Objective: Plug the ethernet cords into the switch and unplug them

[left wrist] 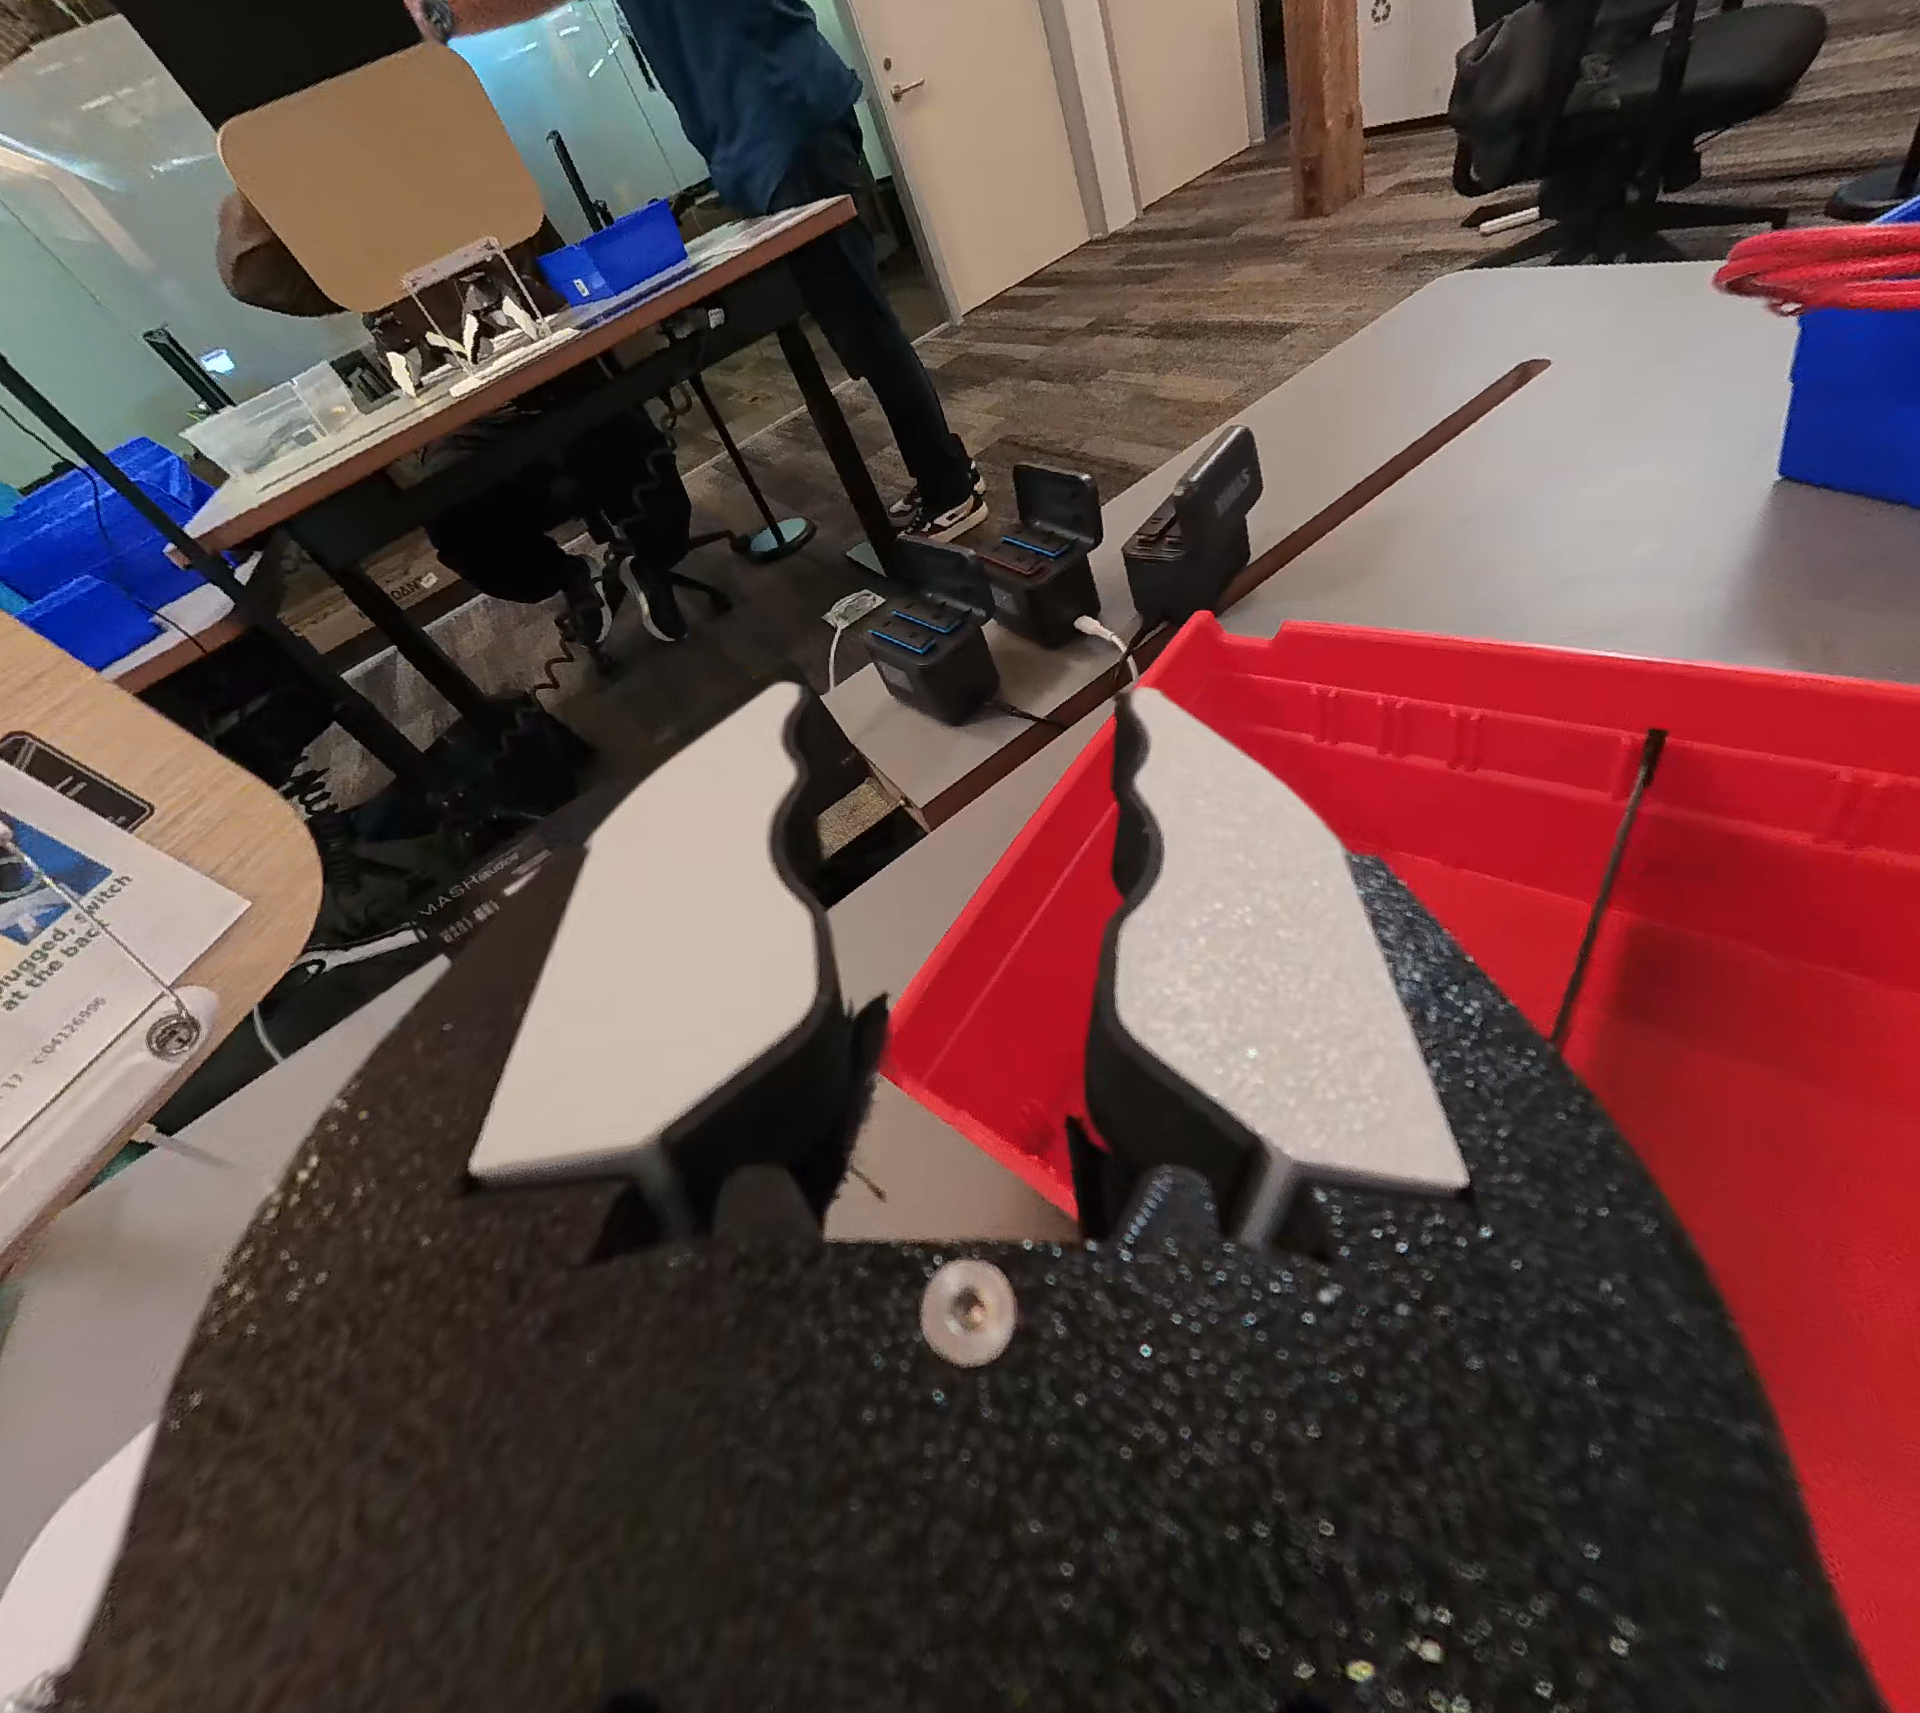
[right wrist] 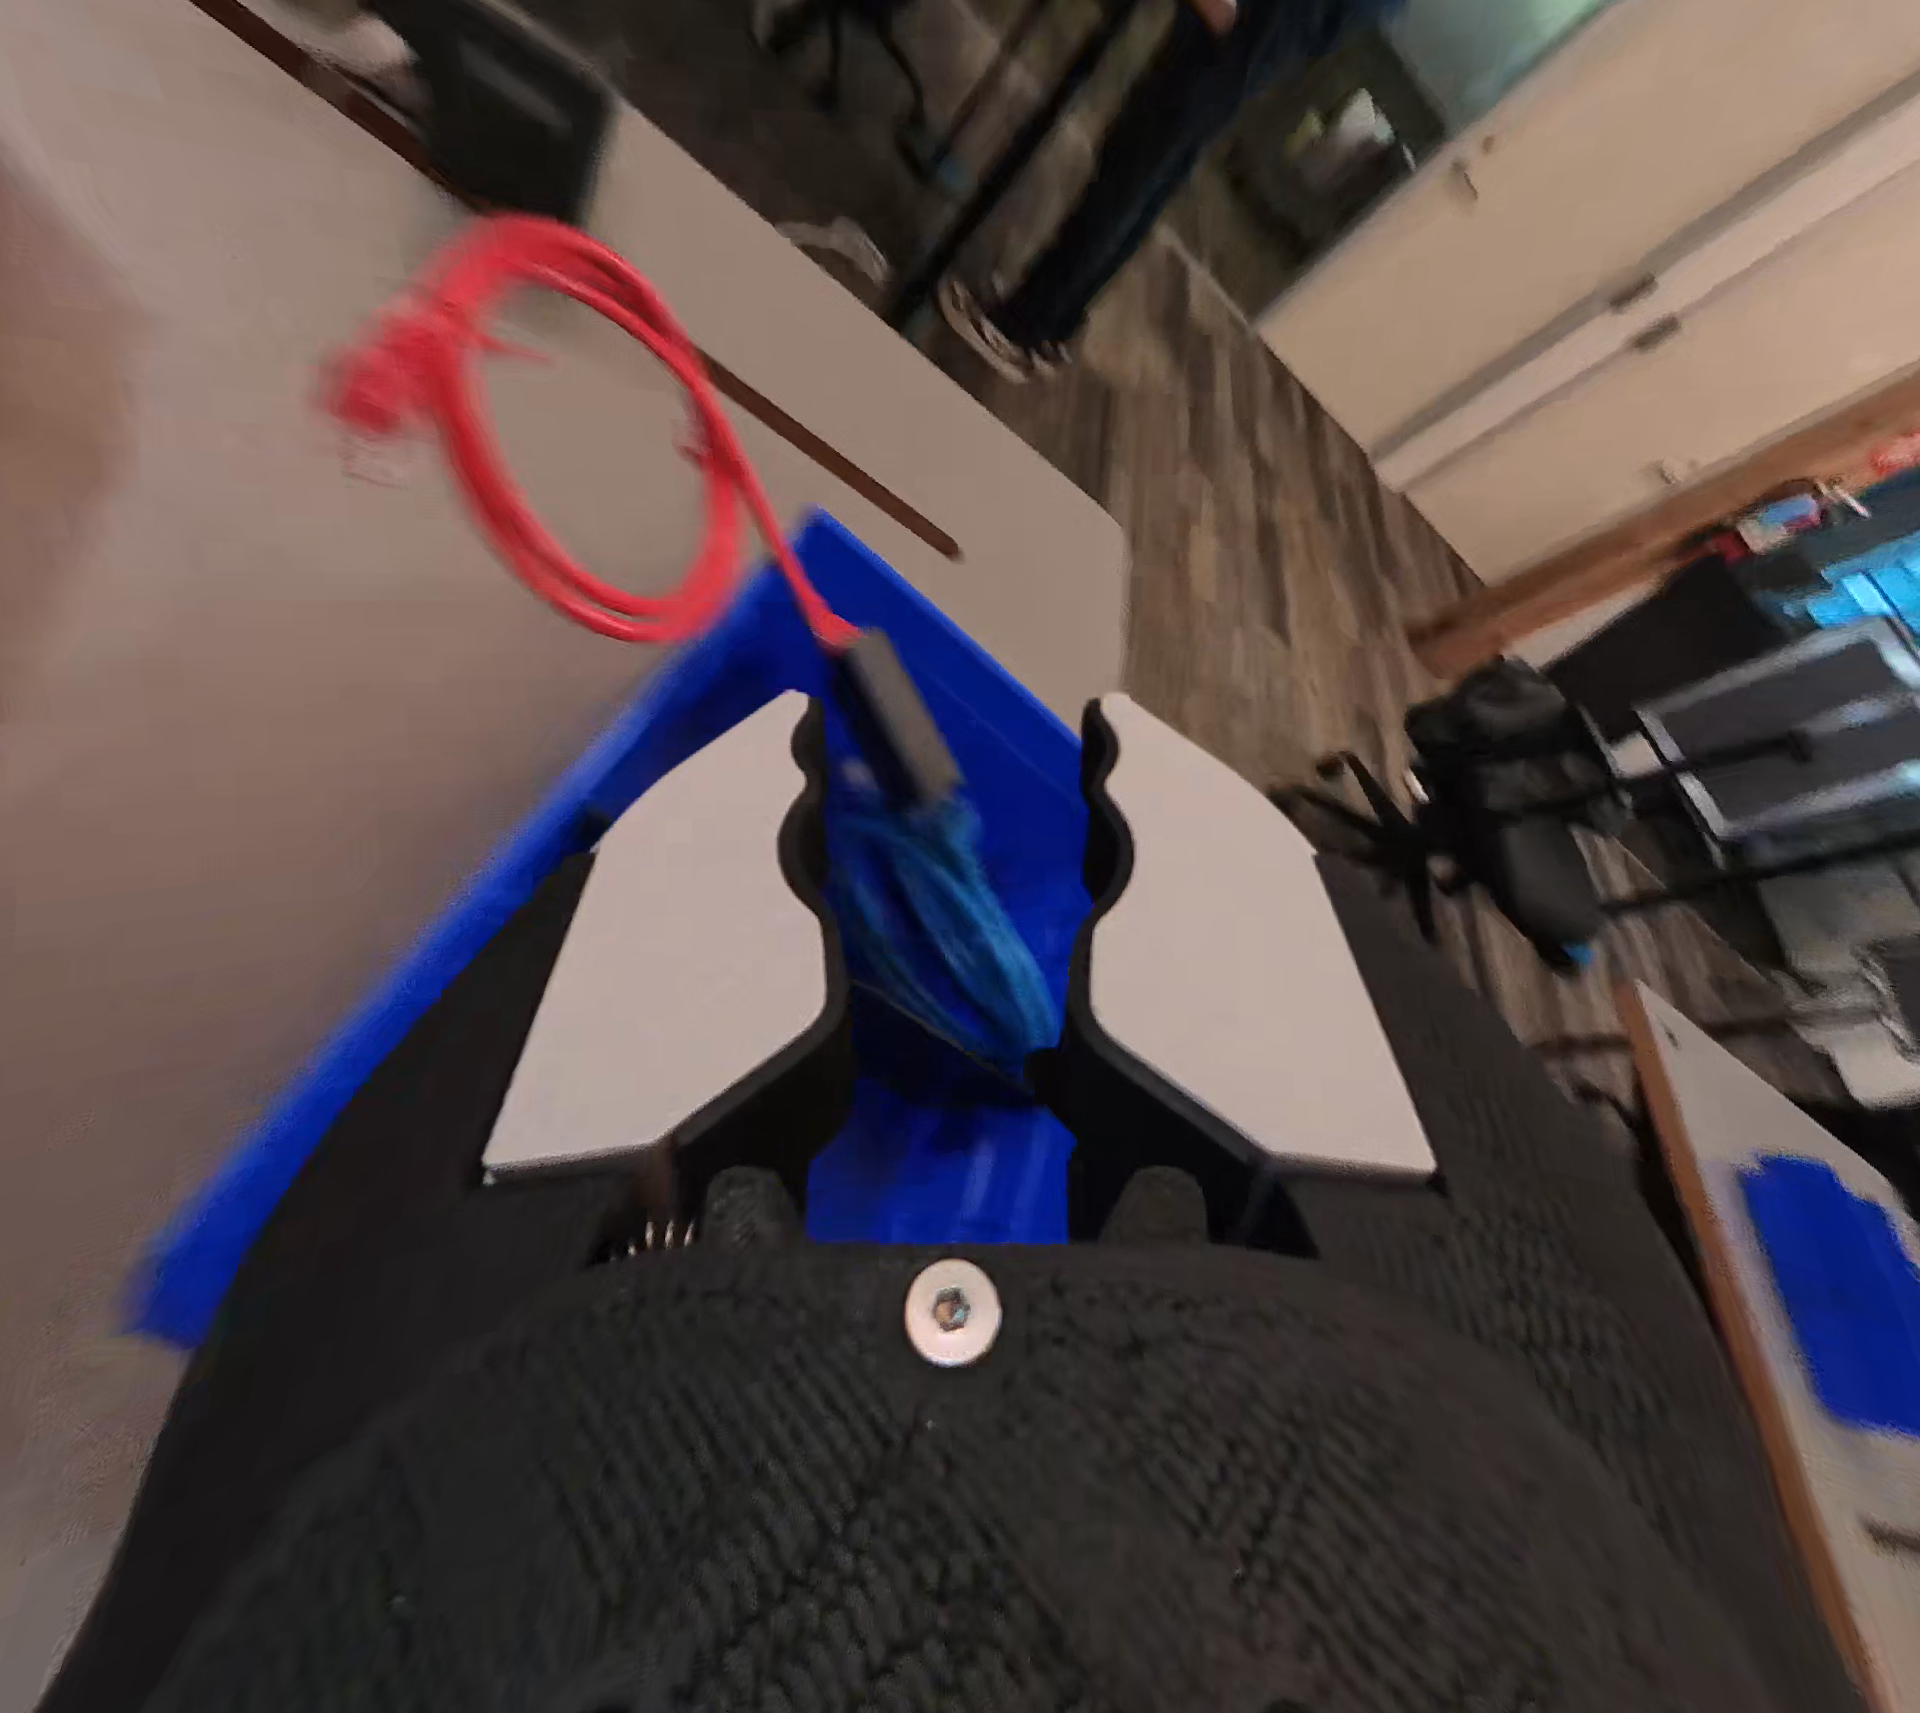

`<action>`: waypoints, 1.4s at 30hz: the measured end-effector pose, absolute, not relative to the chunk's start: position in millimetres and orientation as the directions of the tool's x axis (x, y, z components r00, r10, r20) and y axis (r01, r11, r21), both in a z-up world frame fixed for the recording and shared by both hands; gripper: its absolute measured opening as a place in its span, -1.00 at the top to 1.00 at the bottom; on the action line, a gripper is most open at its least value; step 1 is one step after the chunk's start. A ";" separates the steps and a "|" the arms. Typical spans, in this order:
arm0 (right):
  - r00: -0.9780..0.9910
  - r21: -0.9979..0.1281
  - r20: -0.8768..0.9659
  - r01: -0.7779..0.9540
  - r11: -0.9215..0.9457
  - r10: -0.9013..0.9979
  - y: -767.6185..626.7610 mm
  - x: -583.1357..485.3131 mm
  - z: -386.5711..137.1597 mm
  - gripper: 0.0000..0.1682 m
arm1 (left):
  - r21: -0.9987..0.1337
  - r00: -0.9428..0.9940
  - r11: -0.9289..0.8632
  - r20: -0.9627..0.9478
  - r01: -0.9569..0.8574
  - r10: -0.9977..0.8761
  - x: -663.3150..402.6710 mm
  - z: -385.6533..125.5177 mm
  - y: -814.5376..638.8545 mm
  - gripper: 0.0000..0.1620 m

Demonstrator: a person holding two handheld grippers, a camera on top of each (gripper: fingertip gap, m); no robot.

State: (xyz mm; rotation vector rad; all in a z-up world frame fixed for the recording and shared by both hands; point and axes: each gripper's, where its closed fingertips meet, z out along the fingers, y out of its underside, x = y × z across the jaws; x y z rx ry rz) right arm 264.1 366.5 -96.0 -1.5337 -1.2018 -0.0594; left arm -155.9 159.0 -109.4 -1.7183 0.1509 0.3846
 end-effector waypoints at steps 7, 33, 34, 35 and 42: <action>0.371 -0.840 0.477 0.460 0.288 0.797 220.7 183.9 -118.9 0.69 | -0.941 0.943 -0.195 -0.304 -0.275 0.134 -157.3 -118.8 140.4 0.89; 0.282 -0.964 -0.044 0.241 -0.115 0.958 172.8 99.9 -223.1 0.47 | -0.971 0.953 0.018 0.238 0.239 0.187 -79.2 -201.7 2.8 -0.59; 0.288 -0.961 -0.069 0.238 -0.141 0.955 173.1 99.8 -226.1 0.47 | -0.970 0.956 -0.004 0.240 0.244 0.172 -73.7 -205.1 5.8 -0.59; 0.294 -0.957 -0.087 0.240 -0.162 0.952 173.2 99.5 -229.2 0.47 | -0.970 0.958 -0.028 0.235 0.243 0.162 -69.5 -208.4 8.9 -0.58; 0.316 -0.944 -0.038 0.300 -0.138 0.948 167.6 91.5 -240.9 0.48 | -0.955 0.954 -0.062 0.285 0.291 0.092 -49.7 -209.8 28.1 -0.24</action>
